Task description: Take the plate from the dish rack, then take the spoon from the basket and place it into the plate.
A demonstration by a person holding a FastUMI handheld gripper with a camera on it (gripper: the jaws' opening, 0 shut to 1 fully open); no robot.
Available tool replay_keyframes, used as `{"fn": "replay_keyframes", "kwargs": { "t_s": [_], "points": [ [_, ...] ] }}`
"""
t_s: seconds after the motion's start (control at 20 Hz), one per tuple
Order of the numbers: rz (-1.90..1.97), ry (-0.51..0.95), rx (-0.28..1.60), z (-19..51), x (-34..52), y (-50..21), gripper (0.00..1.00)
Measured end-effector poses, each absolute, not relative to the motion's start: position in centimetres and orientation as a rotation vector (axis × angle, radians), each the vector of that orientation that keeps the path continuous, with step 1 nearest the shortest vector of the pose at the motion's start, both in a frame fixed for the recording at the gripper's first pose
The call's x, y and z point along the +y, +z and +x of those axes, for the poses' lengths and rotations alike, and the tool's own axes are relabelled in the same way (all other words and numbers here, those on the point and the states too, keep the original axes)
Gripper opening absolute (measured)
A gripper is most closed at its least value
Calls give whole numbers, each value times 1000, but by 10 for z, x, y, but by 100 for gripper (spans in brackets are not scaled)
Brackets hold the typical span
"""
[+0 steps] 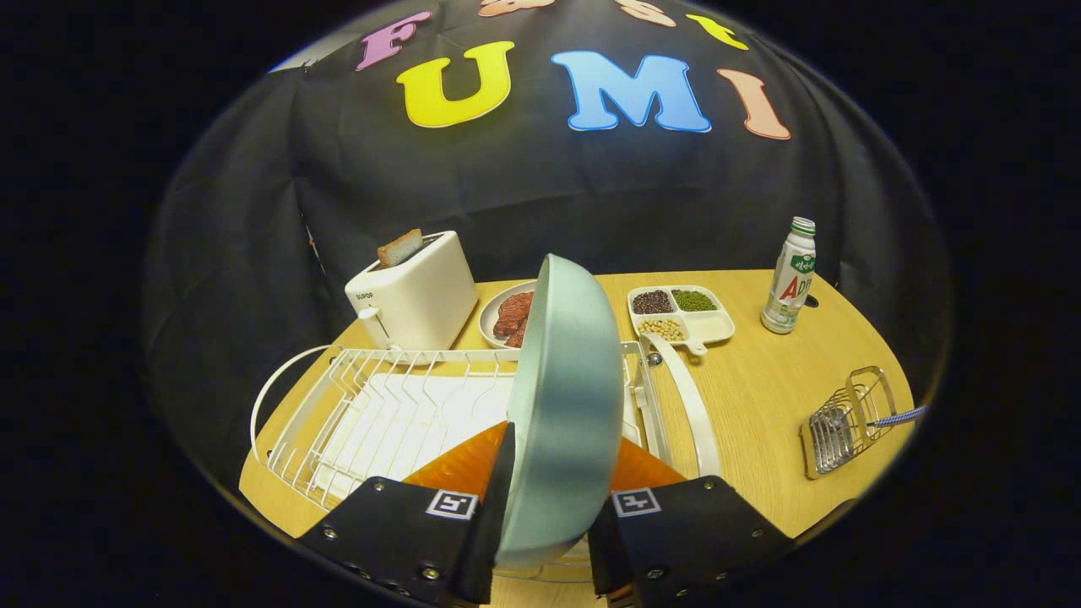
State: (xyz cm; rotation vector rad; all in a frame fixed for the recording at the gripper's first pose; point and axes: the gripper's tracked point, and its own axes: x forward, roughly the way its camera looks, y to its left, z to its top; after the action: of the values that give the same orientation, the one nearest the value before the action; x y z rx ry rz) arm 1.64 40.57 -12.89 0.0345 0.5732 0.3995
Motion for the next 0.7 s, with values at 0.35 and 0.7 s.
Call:
{"fn": "replay_keyframes", "kwargs": {
  "t_s": [0.35,0.7],
  "points": [
    [-98,204,499,37,386,-89,28],
    [-256,120,426,36,377,-58,28]
  ]
}}
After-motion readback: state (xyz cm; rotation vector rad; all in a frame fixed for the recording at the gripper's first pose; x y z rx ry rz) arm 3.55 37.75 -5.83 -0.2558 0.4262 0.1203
